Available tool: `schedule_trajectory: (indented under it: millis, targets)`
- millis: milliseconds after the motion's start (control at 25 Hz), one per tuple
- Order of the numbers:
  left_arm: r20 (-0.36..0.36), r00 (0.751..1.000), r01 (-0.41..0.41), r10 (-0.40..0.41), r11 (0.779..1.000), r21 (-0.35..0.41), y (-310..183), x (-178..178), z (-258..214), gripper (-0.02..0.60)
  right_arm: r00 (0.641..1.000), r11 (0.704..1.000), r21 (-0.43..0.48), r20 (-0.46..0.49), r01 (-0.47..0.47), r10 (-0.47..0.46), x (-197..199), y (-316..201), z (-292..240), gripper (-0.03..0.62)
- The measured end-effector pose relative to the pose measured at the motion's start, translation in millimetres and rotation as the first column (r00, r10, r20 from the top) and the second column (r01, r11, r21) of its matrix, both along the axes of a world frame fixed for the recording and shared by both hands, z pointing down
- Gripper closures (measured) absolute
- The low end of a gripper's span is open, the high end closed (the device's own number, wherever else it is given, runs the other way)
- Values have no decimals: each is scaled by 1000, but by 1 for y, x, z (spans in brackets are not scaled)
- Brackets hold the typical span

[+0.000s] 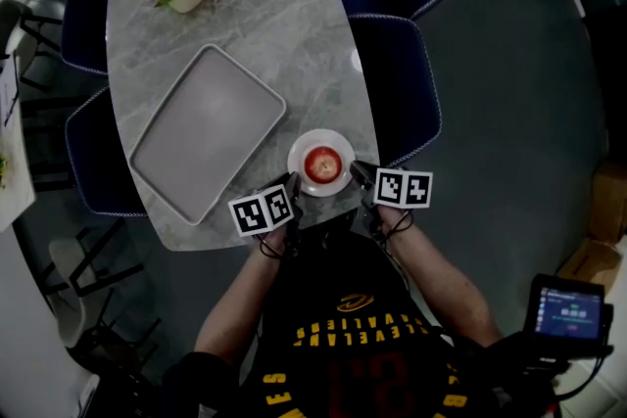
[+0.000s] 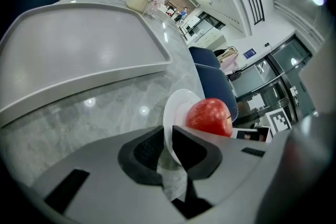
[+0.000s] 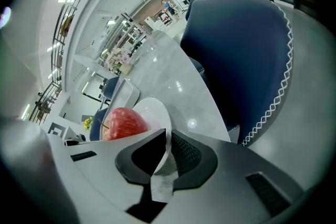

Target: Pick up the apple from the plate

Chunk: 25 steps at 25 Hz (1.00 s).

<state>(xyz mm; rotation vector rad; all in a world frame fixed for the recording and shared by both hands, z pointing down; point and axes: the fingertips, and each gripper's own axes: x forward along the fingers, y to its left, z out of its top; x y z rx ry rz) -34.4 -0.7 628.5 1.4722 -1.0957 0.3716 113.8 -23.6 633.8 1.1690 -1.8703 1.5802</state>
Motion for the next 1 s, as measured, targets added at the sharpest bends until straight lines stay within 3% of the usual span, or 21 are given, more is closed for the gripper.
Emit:
schedule_trajectory:
  millis: [1000]
  targets:
    - [37,998,-53,54,998,-21,0,6,17,529,1000,1000,8,-22,5,-5,6,4,15,553]
